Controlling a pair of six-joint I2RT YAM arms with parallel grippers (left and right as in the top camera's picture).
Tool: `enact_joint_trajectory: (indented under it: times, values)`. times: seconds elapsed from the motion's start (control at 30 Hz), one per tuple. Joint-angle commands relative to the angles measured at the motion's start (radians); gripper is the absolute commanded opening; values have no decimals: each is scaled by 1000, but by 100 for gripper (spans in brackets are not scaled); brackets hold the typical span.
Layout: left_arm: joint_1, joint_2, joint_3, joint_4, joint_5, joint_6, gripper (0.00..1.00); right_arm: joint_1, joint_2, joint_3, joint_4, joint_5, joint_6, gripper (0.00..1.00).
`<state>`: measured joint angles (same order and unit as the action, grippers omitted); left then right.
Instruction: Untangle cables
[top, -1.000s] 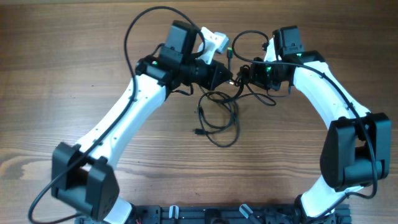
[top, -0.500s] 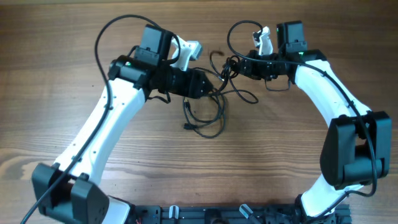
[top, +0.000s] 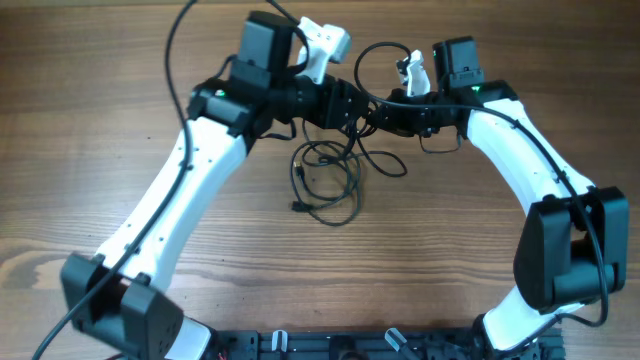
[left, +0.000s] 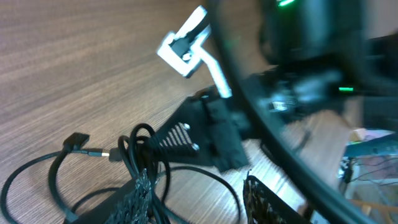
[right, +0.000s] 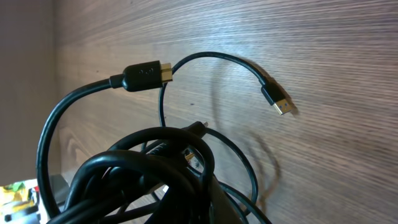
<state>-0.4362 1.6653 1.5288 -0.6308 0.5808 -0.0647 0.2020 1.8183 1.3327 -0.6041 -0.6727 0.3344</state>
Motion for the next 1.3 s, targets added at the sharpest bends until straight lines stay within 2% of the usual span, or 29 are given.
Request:
enact_joint_trajectory:
  times: [0.0, 0.23, 0.63, 0.7, 0.77, 1.07, 1.2, 1.27]
  values:
    - [-44, 67, 12, 11, -83, 35, 49, 10, -76, 0, -10, -35, -8, 4]
    - [-68, 103, 12, -7, -154, 35, 40, 5, -137, 1, -13, -44, 26, 4]
    - [-69, 103, 12, -43, -174, 35, 39, -78, -139, 0, -1, -176, 32, 4]
    - [-69, 103, 12, -42, -174, 35, 38, -78, -139, 0, -1, -179, 32, 4]
    - [-68, 103, 12, -34, -175, 35, 32, -78, -139, 0, -6, -179, 31, 4]
    - [-68, 103, 13, 34, -174, 19, 31, -75, -139, 0, -47, -159, 6, 4]
    - [-74, 103, 12, 27, -174, 19, 16, -75, -139, 0, -46, -159, 6, 4]
    - [-84, 103, 12, 21, -174, 19, 12, -75, -139, 0, -45, -160, 6, 4]
